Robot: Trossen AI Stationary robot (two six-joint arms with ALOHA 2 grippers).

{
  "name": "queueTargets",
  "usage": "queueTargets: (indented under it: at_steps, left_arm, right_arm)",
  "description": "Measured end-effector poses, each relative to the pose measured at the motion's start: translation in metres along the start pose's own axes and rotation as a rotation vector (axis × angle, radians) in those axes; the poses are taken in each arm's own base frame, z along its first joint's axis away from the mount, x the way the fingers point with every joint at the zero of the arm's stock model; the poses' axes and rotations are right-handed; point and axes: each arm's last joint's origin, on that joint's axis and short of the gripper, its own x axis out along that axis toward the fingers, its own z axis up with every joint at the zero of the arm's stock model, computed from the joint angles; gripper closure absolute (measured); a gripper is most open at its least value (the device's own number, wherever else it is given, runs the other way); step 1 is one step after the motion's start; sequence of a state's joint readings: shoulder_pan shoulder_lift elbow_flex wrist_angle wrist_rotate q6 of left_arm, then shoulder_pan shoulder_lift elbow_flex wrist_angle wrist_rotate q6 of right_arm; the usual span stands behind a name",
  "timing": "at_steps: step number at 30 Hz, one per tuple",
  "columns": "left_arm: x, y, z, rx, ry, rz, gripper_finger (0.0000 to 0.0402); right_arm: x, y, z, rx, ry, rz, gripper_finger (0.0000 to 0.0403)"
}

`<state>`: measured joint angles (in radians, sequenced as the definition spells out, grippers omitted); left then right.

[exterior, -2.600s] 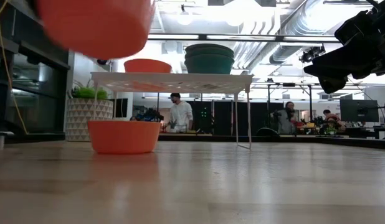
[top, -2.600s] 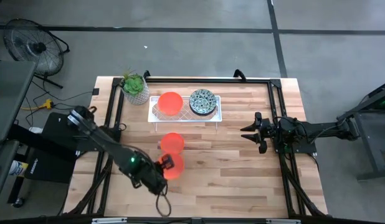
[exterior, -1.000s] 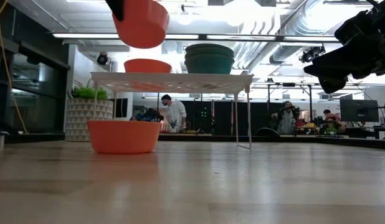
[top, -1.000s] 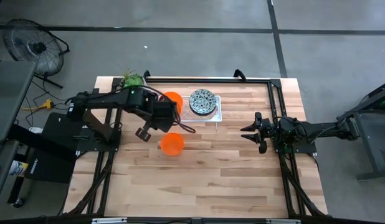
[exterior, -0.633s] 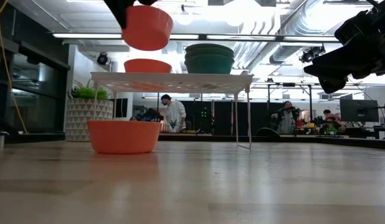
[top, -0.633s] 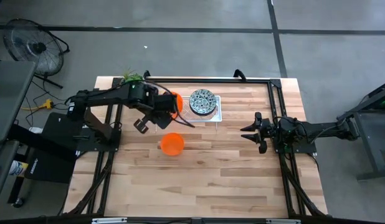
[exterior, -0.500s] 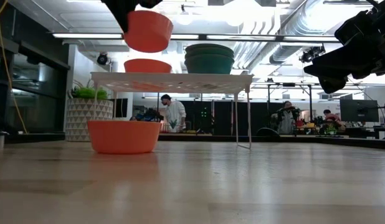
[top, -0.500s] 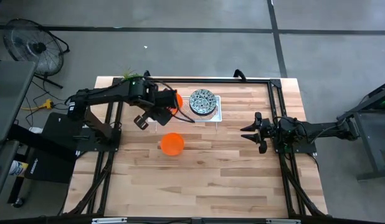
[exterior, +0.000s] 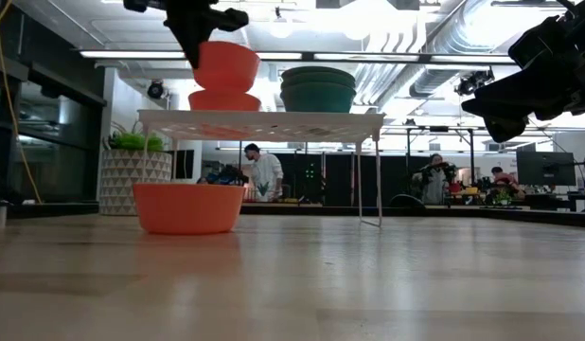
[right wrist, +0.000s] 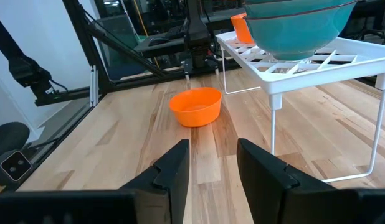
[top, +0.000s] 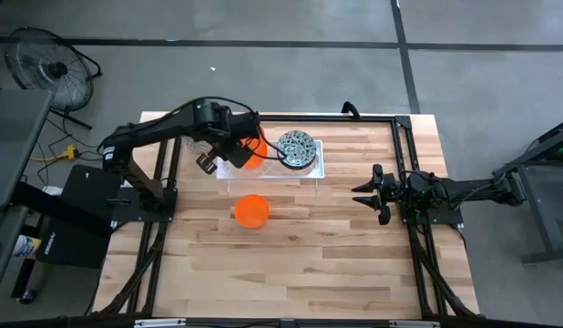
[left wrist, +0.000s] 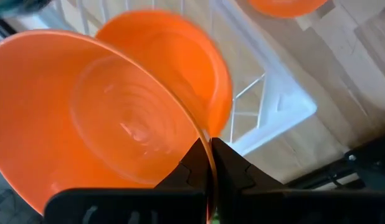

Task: Pick & Place Mini bowls
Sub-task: Stack the bottom orange bowl on the orange bowl on the shelf

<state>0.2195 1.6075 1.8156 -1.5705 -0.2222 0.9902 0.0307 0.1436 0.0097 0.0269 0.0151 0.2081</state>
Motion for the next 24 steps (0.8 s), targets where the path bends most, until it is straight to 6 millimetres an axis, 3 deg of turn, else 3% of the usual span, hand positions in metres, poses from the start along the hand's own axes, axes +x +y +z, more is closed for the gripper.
queueTargets:
  at_steps: [8, 24]
  left_arm:
    - [0.023, -0.001, -0.003, 0.002, 0.061, -0.042, 0.0401]
    - [0.024, -0.001, 0.003, -0.025, 0.025, -0.026, 0.0401]
  right_arm:
    - [0.0, 0.0, 0.0, 0.0, 0.0, 0.0, 0.0281]
    - [0.0, 0.0, 0.0, 0.0, 0.0, -0.001, 0.0281]
